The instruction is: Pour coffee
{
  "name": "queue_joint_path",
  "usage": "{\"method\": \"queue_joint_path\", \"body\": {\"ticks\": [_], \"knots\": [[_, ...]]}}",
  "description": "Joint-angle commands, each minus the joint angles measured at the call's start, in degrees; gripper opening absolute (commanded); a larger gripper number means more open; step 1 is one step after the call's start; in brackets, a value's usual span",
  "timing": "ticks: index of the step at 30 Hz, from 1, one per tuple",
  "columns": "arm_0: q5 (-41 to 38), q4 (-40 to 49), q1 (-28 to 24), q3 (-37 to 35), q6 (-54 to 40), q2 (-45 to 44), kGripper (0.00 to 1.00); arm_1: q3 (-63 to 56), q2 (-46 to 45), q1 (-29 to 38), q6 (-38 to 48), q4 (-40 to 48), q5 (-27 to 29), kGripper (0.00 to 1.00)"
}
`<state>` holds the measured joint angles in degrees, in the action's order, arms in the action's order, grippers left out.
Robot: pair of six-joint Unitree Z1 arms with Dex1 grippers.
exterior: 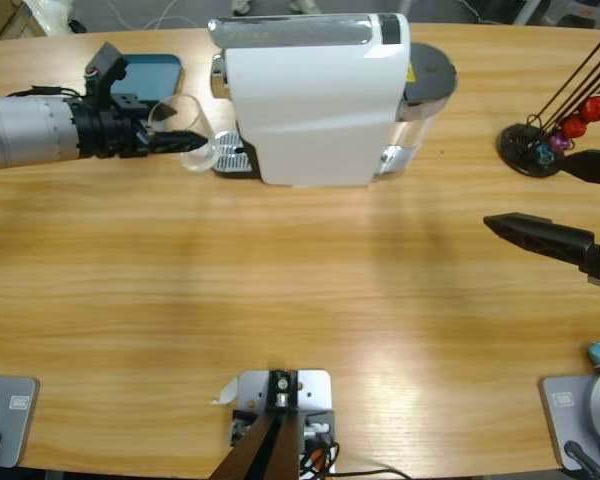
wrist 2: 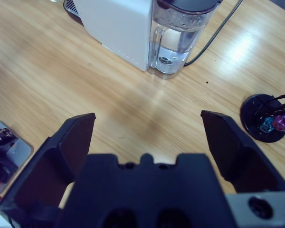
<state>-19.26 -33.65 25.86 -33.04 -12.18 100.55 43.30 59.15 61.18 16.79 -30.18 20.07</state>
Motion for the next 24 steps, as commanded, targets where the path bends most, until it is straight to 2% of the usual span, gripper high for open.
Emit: {"method": "queue_joint_path", "body": {"ticks": [1,13,24], "knots": [[-0.9,0.0,1.7,-2.5,-1.5,4.9,0.108,-2.3,-0.3,-0.4,-0.6,0.4,-0.8,1.000],[-0.8,0.0,4.9,-6.1,-1.7,8.7,0.108,-2.4,-0.7,-0.4,-0.6,0.5,-0.8,1.000],[0.0,0.0,5.2,-5.9,-2.6,10.3,0.121,-2.5,-1.2,-0.4,-0.6,0.6,-0.8,1.000]]}}
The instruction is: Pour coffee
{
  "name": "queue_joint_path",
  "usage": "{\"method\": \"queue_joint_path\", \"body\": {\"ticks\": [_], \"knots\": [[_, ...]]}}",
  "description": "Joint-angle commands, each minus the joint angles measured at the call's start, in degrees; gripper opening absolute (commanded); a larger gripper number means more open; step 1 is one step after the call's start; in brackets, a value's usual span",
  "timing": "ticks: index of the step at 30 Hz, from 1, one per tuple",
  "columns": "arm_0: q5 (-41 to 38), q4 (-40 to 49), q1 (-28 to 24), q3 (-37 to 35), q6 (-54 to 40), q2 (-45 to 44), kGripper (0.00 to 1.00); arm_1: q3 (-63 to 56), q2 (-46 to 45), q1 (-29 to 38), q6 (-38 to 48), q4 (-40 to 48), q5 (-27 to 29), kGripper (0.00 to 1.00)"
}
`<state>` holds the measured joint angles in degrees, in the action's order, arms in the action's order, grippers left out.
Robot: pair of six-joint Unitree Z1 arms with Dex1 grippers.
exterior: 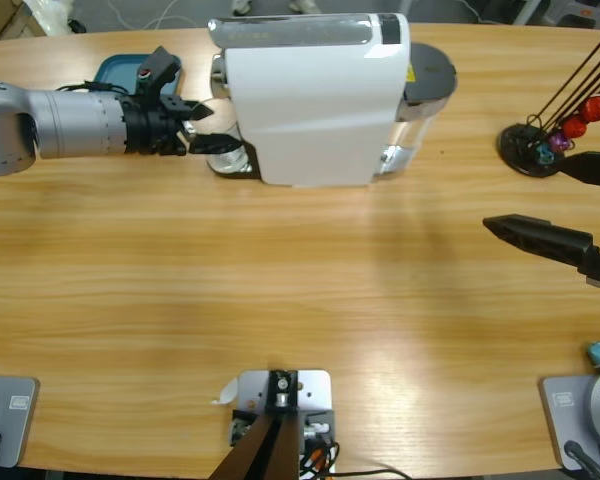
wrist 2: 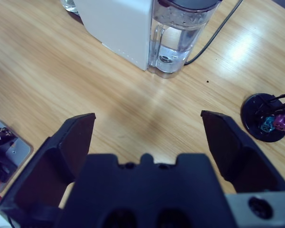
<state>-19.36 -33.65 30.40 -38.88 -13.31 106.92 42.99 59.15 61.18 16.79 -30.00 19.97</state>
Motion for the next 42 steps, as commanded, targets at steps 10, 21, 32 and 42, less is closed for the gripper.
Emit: {"method": "queue_joint_path", "body": {"ticks": [10,21,32,42], "knots": [[-0.2,0.0,0.6,1.9,-2.1,3.3,0.914,-2.3,-1.2,-0.4,-0.6,0.5,-0.7,1.000],[0.0,0.0,0.6,3.9,-3.3,0.7,0.919,-2.2,-0.5,-0.4,-0.6,0.6,-0.8,1.000],[0.5,5.3,1.3,10.1,-3.0,-12.6,0.945,-2.2,0.0,-0.4,-0.9,0.7,-0.9,1.000],[5.6,26.7,2.7,7.4,0.9,-32.8,0.848,1.0,0.1,-0.7,-3.5,-1.1,-0.4,0.999]]}}
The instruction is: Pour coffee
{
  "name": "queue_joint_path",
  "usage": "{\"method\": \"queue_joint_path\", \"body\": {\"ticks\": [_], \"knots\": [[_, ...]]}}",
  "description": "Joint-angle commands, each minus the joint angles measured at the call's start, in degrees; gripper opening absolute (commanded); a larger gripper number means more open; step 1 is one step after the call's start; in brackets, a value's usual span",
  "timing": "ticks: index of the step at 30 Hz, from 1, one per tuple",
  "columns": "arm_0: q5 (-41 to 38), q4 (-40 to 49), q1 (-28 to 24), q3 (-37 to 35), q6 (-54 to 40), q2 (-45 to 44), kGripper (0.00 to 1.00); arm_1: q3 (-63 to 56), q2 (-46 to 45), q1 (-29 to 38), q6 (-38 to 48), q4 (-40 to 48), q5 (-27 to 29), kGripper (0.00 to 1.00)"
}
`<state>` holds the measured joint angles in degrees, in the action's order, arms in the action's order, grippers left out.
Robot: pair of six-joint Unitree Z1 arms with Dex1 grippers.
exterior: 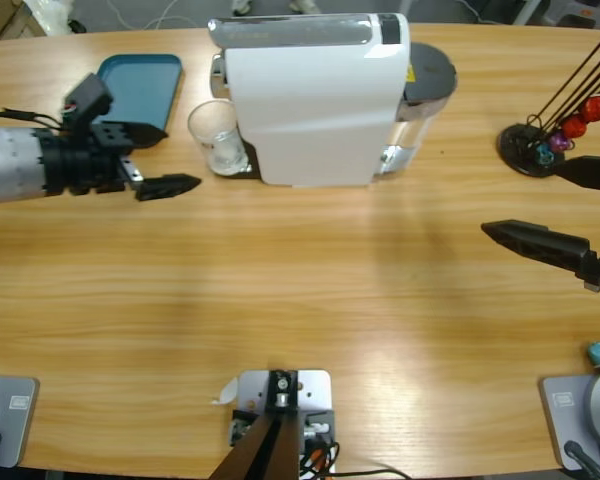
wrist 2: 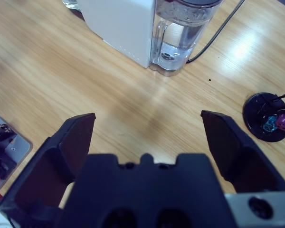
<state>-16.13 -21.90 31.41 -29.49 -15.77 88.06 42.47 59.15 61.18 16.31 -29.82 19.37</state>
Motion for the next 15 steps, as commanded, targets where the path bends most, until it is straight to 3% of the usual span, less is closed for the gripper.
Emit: {"method": "queue_joint_path", "body": {"ticks": [1,5,7,10,11,15], "knots": [[2.5,18.8,2.5,-2.9,5.1,-16.8,0.823,4.2,1.0,-1.9,-3.5,-2.9,0.1,0.985],[2.2,44.3,3.5,-14.0,10.7,-23.4,0.817,15.6,6.8,-11.9,-6.8,-7.6,-7.2,0.987],[2.8,53.5,3.6,-18.7,10.7,-25.1,0.813,19.2,8.9,-15.6,-9.3,-7.7,-10.1,0.791],[6.1,57.4,3.6,-20.0,10.7,-27.4,0.804,24.1,13.1,-19.7,-13.4,-8.8,-11.6,0.098],[6.8,57.3,3.6,-19.5,10.7,-27.6,0.799,25.2,14.5,-20.5,-14.3,-9.3,-11.5,0.000],[8.8,58.3,3.6,-20.0,14.1,-26.0,0.803,26.4,16.7,-21.5,-16.5,-8.2,-7.9,0.000]]}}
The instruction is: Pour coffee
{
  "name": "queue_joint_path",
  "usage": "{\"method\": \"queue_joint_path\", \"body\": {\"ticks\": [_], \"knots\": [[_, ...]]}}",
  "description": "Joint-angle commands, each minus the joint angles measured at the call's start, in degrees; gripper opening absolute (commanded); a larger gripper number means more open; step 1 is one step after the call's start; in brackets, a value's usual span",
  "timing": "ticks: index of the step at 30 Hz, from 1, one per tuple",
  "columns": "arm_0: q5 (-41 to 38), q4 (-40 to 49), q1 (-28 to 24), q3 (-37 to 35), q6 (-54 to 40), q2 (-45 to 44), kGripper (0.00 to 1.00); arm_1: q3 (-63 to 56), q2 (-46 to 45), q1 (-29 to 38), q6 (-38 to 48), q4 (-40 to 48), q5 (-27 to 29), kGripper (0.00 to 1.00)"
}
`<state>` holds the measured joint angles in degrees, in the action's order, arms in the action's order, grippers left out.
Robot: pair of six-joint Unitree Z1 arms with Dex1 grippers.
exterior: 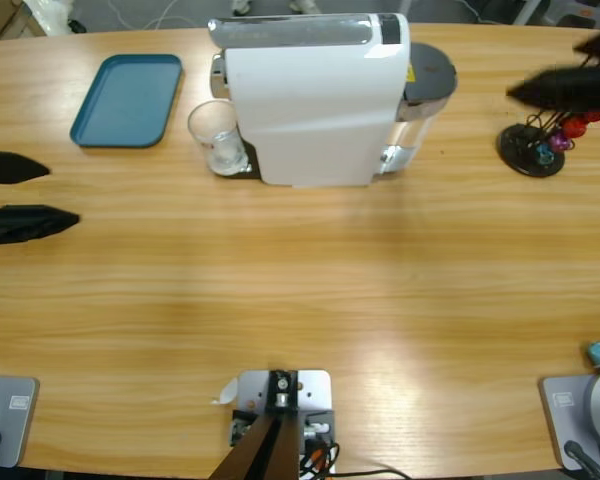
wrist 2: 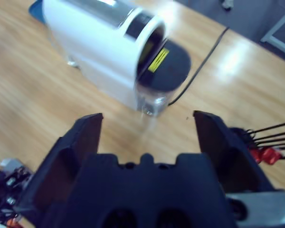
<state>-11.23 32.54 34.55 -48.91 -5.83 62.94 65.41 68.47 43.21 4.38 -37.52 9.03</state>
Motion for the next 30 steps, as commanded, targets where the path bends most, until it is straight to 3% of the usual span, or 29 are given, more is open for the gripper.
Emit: {"method": "queue_joint_path", "body": {"ticks": [1,5,11,17,30], "knots": [[3.9,5.2,0.5,-1.6,4.2,-0.1,0.800,3.7,7.9,-3.7,-5.2,0.2,2.4,0.000],[4.0,6.0,0.5,-1.7,5.1,1.1,0.724,6.1,10.9,-6.8,-5.6,0.7,-2.2,0.000],[6.1,3.6,0.5,0.2,6.7,1.8,0.724,10.9,14.6,-8.5,-9.0,0.1,-7.9,0.000],[7.0,3.5,0.5,-0.4,6.6,2.9,0.724,24.7,23.2,-8.6,-17.1,-11.4,-12.5,0.000],[6.9,3.6,1.0,-0.6,6.6,4.0,0.724,35.2,33.1,-6.3,-21.0,-18.2,-11.6,0.000]]}}
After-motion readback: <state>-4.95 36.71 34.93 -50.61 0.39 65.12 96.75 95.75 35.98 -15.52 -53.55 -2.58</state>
